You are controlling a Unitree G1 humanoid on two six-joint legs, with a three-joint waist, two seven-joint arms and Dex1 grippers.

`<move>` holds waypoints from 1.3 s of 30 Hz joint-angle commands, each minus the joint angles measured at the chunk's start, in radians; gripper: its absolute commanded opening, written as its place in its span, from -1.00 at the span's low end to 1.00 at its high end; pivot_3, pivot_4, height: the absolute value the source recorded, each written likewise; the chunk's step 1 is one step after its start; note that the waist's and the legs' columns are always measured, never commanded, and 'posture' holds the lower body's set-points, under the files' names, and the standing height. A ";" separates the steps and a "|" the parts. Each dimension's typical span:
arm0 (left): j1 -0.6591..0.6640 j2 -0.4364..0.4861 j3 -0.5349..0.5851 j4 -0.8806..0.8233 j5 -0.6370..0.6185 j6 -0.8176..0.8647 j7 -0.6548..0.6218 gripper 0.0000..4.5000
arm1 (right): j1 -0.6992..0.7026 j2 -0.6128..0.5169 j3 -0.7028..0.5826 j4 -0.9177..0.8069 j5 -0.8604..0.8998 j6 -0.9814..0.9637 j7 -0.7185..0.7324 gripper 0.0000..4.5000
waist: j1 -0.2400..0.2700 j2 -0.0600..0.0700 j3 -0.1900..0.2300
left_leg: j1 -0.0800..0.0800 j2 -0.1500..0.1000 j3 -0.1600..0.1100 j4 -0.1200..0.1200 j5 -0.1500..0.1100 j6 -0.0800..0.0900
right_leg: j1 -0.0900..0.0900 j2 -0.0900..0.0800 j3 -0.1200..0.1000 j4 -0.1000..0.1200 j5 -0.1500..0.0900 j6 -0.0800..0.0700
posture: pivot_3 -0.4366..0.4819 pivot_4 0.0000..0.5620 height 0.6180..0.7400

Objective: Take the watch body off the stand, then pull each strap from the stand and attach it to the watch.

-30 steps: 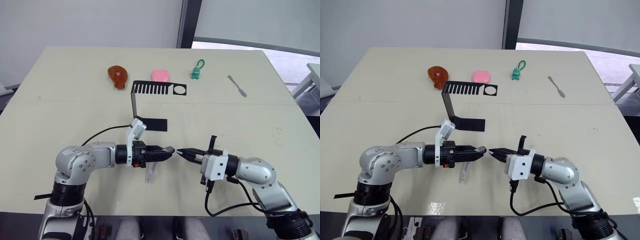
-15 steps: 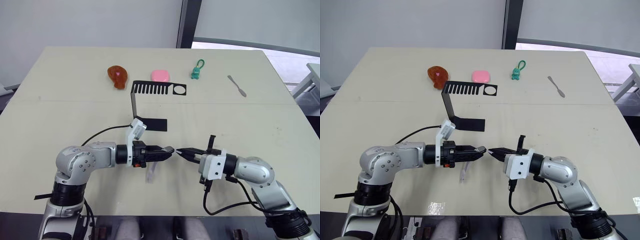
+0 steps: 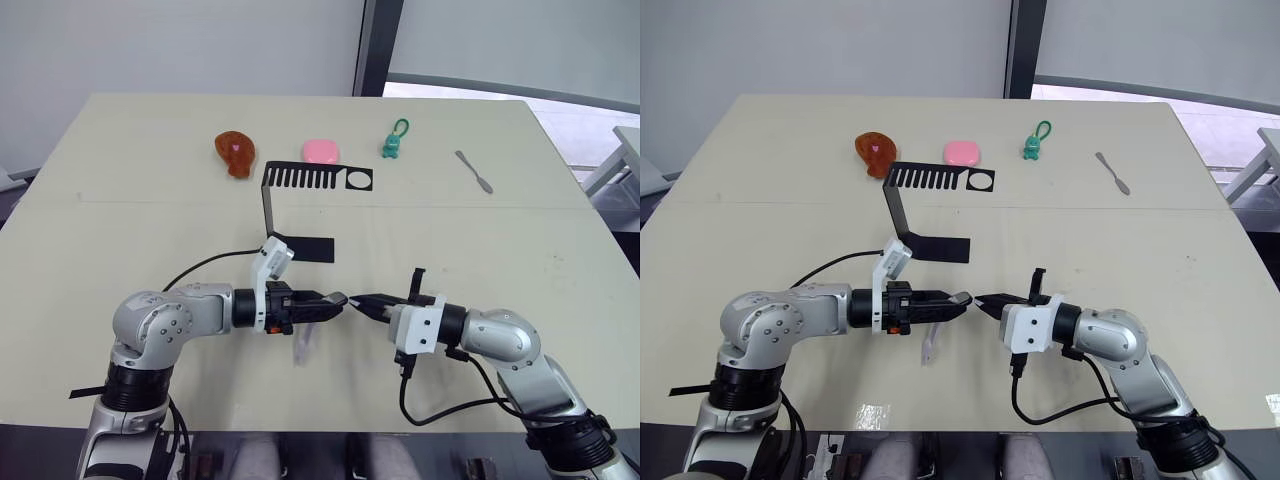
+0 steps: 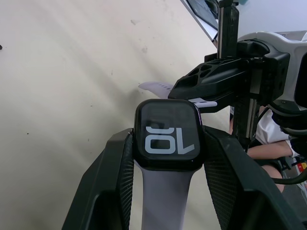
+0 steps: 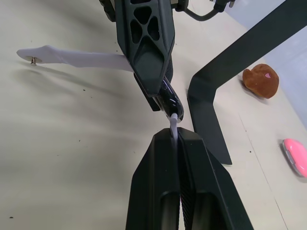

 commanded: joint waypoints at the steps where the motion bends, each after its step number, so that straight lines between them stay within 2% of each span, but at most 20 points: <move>1: -0.014 -0.027 -0.050 -0.029 -0.011 -0.001 -0.007 -0.29 | -0.027 0.021 0.022 -0.072 0.022 -0.031 -0.020 -1.00 | 0.000 0.000 0.000 | 0.000 0.000 0.000 0.000 0.000 0.000 | 0.000 0.000 0.000 0.000 0.000 0.000 | -0.05 -0.47 1.00; 39: -0.022 -0.048 -0.067 -0.039 0.012 0.001 0.002 -0.29 | -0.068 0.034 0.049 -0.083 -0.010 0.033 -0.011 -1.00 | 0.000 0.000 0.000 | 0.000 0.000 0.000 0.000 0.000 0.000 | 0.000 0.000 0.000 0.000 0.000 0.000 | -0.05 -0.47 1.00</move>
